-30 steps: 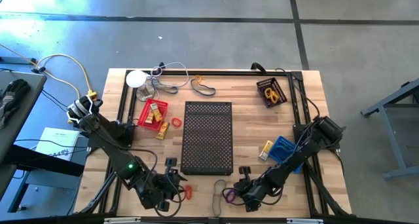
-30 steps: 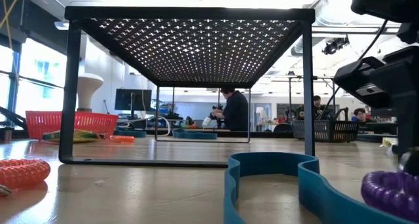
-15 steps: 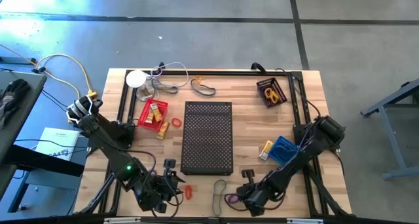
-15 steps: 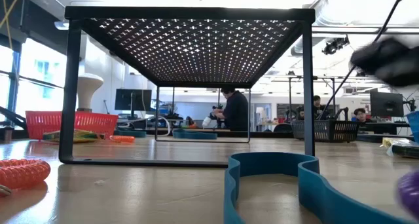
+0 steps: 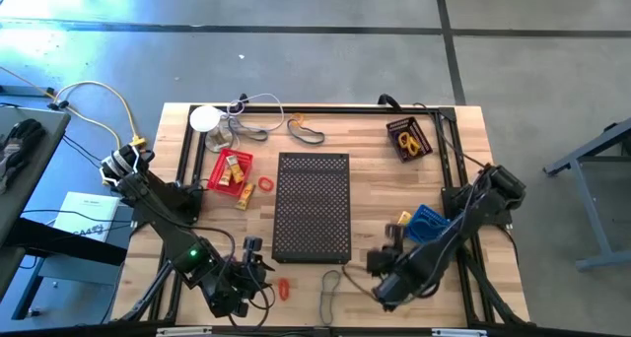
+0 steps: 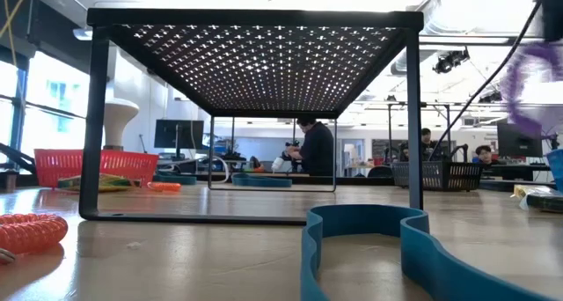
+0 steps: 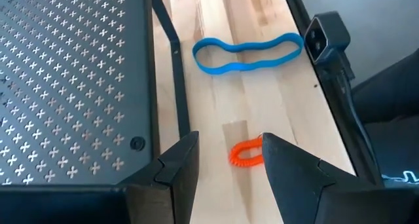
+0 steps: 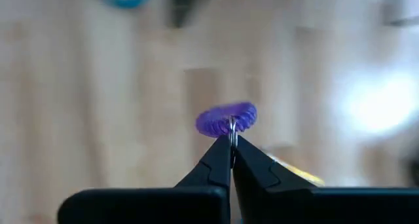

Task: Pick & Place Office Desk Supplies
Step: Put the violet spring keychain into the black bin

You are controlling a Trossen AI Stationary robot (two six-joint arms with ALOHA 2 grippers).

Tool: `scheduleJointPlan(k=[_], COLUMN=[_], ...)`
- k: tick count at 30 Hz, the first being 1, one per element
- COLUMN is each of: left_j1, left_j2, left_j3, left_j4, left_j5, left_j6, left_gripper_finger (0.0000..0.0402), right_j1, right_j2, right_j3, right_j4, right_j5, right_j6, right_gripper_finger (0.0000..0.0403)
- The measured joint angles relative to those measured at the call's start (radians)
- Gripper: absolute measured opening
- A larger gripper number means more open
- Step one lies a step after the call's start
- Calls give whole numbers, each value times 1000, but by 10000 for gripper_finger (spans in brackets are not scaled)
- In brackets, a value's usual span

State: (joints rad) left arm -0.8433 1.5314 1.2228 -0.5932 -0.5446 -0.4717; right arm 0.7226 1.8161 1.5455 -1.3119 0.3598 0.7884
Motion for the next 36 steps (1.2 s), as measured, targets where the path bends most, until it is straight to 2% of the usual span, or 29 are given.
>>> scheduleJointPlan(k=[3, 7, 16, 21, 26, 33, 36], left_j1=[0, 0, 0, 0, 0, 0, 2], left_j2=[0, 0, 0, 0, 0, 0, 0], left_j3=[0, 0, 0, 0, 0, 0, 0], left_j4=[-23, -65, -89, -89, -89, -88, -87], left_j5=[0, -1, -10, -10, -10, -12, -50], left_j6=[0, 0, 11, 12, 11, 28, 46], left_gripper_finger=[160, 160, 160, 160, 160, 160, 160], right_j1=[-40, -107, -340, -463, -604, -864, -957], right_j2=[-15, -29, -36, -101, -227, -400, -431], right_j3=[20, 20, 20, 18, -42, -237, -326], right_j4=[-148, -262, -258, -258, -258, -250, -175], right_j5=[72, 225, 334, 416, 427, 381, 362], right_j6=[50, 132, 59, -34, -44, 27, -5], right_gripper_finger=[2, 2, 2, 2, 2, 2, 2])
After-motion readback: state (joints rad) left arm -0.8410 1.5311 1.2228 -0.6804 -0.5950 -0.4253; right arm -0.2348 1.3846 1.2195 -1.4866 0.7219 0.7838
